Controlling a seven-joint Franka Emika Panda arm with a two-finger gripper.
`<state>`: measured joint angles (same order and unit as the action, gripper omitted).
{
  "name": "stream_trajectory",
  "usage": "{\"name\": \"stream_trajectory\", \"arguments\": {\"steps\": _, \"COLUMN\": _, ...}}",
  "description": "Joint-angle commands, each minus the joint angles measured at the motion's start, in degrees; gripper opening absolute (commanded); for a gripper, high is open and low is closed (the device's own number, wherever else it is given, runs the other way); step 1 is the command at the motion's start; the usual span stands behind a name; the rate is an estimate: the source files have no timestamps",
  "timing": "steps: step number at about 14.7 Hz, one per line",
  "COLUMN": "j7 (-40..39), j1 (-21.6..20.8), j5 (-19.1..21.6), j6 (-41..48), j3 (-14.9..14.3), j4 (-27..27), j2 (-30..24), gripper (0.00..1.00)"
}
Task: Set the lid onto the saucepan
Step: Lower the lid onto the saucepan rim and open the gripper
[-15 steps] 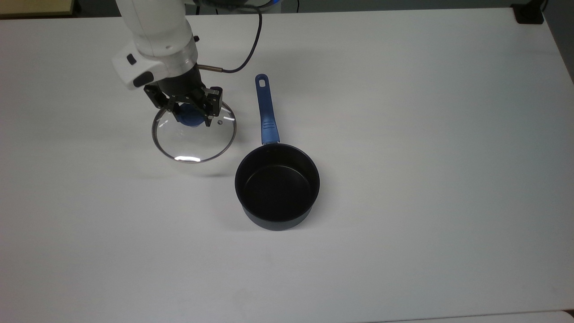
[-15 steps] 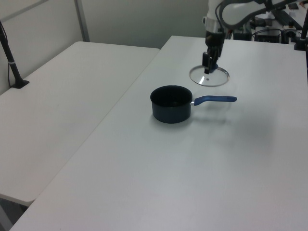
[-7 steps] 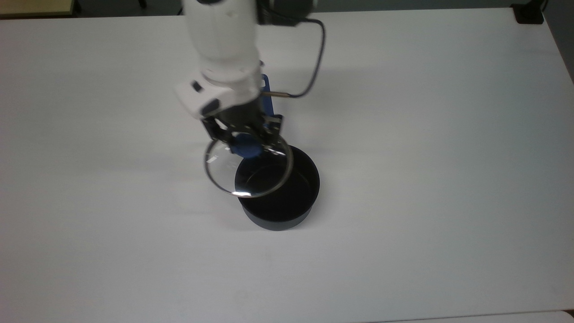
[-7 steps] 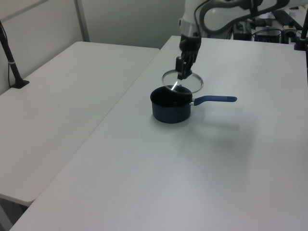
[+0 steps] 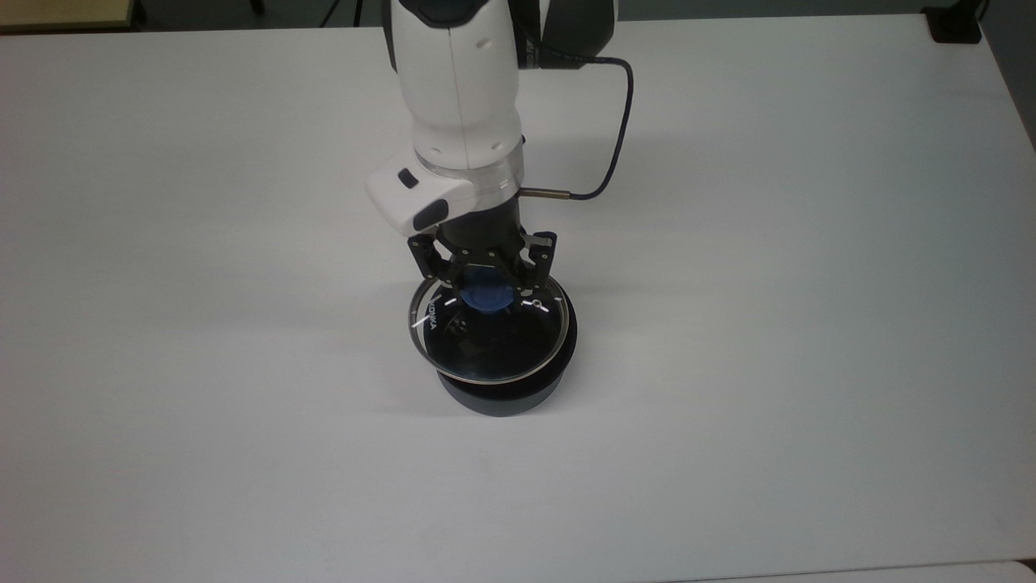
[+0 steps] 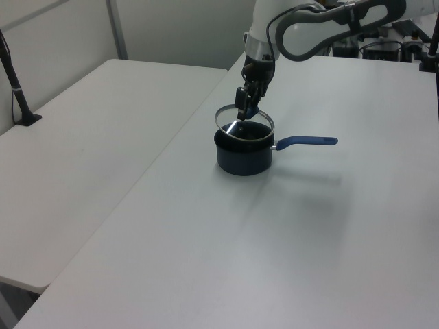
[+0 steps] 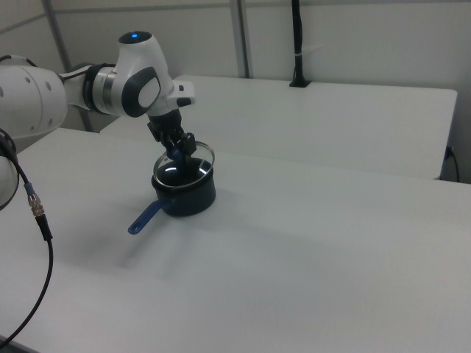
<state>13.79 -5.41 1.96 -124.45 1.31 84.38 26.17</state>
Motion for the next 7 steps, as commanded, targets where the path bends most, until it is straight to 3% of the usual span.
{"name": "stream_trajectory", "arguments": {"steps": 1, "j7": 0.88, "j1": -1.27, "j5": 0.15, "j6": -0.45, "j3": -0.52, "j4": -0.88, "j2": 0.81, "gripper": 0.56}}
{"name": "stream_trajectory", "arguments": {"steps": 4, "j7": 0.97, "j1": -2.06, "j5": 0.23, "j6": -0.36, "j3": -0.43, "j4": -0.27, "j2": 0.81, "gripper": 0.58}}
{"name": "stream_trajectory", "arguments": {"steps": 6, "j7": 0.97, "j1": -1.88, "j5": 0.32, "j6": -0.36, "j3": -0.43, "j4": -0.18, "j2": 0.9, "gripper": 0.84}}
{"name": "stream_trajectory", "arguments": {"steps": 7, "j7": 0.97, "j1": -1.8, "j5": 0.24, "j6": -0.36, "j3": -0.52, "j4": 0.0, "j2": 0.9, "gripper": 0.86}}
